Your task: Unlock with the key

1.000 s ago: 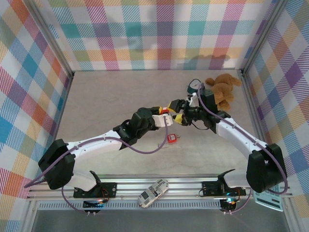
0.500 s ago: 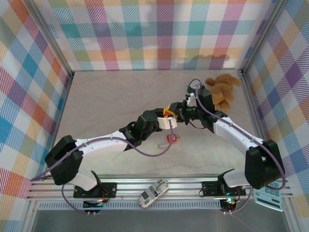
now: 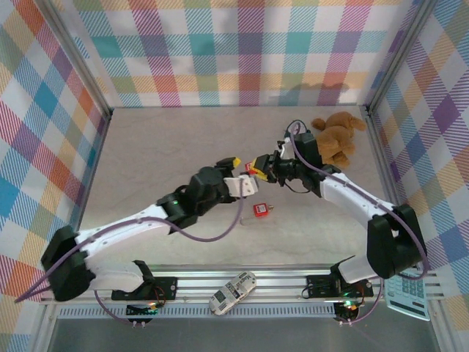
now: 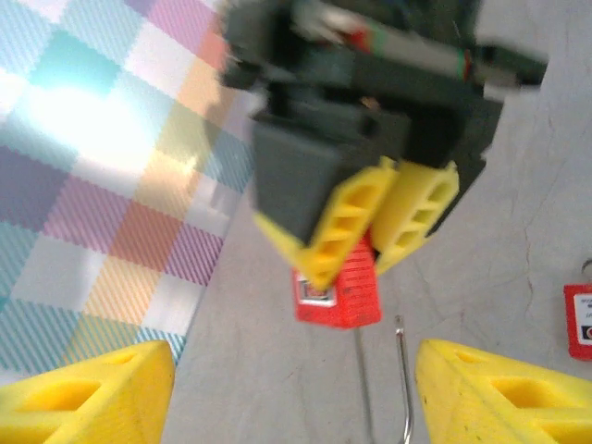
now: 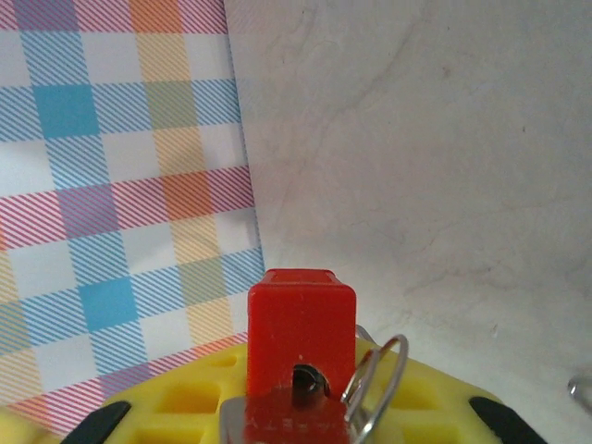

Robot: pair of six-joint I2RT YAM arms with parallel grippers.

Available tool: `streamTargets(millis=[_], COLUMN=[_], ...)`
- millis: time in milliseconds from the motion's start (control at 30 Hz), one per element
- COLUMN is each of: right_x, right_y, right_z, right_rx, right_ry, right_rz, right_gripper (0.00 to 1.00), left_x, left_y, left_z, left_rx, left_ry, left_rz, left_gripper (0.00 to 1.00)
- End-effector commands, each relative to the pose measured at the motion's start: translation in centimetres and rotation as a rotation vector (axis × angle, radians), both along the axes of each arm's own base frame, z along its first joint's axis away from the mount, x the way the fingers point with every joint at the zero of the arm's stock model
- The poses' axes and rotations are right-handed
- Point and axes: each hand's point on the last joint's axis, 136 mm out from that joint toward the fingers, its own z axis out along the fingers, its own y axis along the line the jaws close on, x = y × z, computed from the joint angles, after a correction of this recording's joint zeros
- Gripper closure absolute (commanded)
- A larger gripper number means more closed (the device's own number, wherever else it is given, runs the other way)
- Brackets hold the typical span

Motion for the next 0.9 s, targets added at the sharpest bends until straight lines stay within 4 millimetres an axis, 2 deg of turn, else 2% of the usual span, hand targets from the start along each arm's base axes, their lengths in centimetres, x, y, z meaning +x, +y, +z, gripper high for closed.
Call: streamTargets(millis=[0, 167, 333, 600, 867], right_x=[0.7, 1.3, 2.1, 3.5, 3.7], right_y=[1.6, 4.3, 5.9, 6.4, 6.4], right_z=[0.3, -2.7, -6.0, -9.4, -12.3], right_rx=[-0.029, -0.053, -0.076, -0.087, -0.111], right_ry=[-0.134, -0.118, -0.084, -0.013, 0.046], right_rz=[0.095, 0.144, 0.122, 0.092, 0.103], right_gripper=[0.87, 0.88, 0.9, 0.89, 0.89], left_x=[-1.1, -1.7, -2.3, -2.3, -2.1], left_y=[3.2, 6.2, 7.0, 6.8, 7.0], left_z=[0.1, 0.8, -0.1, -0.8, -1.3], left_rx=[-0.088, -0.163, -0.189, -0.182, -0.205], left_ry=[0.108, 0.11, 0.148, 0.169, 0.189], left_rz=[0.062, 0.148, 0.171, 0.17, 0.196], left_gripper=[0.3, 0.27, 0.27, 0.27, 0.27])
